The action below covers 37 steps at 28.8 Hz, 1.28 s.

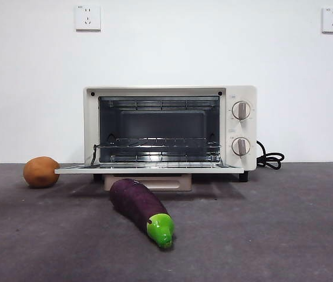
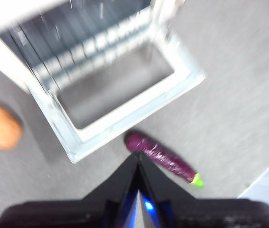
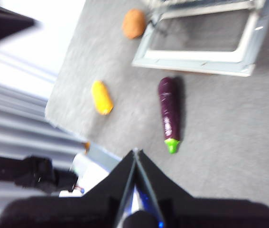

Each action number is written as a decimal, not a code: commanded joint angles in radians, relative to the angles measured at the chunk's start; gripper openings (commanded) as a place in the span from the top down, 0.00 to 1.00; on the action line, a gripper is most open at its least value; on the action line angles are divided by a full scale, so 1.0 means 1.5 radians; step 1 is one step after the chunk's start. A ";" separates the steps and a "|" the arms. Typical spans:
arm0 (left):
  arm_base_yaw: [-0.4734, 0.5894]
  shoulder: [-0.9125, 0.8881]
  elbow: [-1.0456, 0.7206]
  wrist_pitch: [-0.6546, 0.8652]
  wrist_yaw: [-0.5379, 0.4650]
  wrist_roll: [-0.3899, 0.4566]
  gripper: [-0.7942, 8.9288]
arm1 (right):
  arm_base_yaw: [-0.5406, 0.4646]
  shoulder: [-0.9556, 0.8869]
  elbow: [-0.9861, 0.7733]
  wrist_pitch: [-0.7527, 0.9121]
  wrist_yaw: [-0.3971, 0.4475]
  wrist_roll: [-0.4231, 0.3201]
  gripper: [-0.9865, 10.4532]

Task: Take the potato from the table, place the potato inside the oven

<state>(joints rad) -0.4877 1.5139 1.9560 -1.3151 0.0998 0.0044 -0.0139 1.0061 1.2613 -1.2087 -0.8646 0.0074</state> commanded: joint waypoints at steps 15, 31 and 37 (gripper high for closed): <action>-0.002 -0.279 -0.010 -0.003 -0.008 -0.014 0.92 | 0.257 0.053 0.003 0.362 0.103 0.234 0.67; -0.002 -0.550 -0.325 -0.003 -0.149 -0.056 0.92 | 0.469 0.430 0.423 0.240 0.313 0.161 0.55; -0.002 -0.617 -0.341 -0.003 -0.167 -0.083 0.92 | 0.509 0.613 0.685 0.151 0.346 0.143 0.55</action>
<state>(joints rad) -0.4877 0.6041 1.4490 -1.3235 -0.1448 -0.0978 0.7399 1.8748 2.2101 -0.9737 -0.3542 0.2436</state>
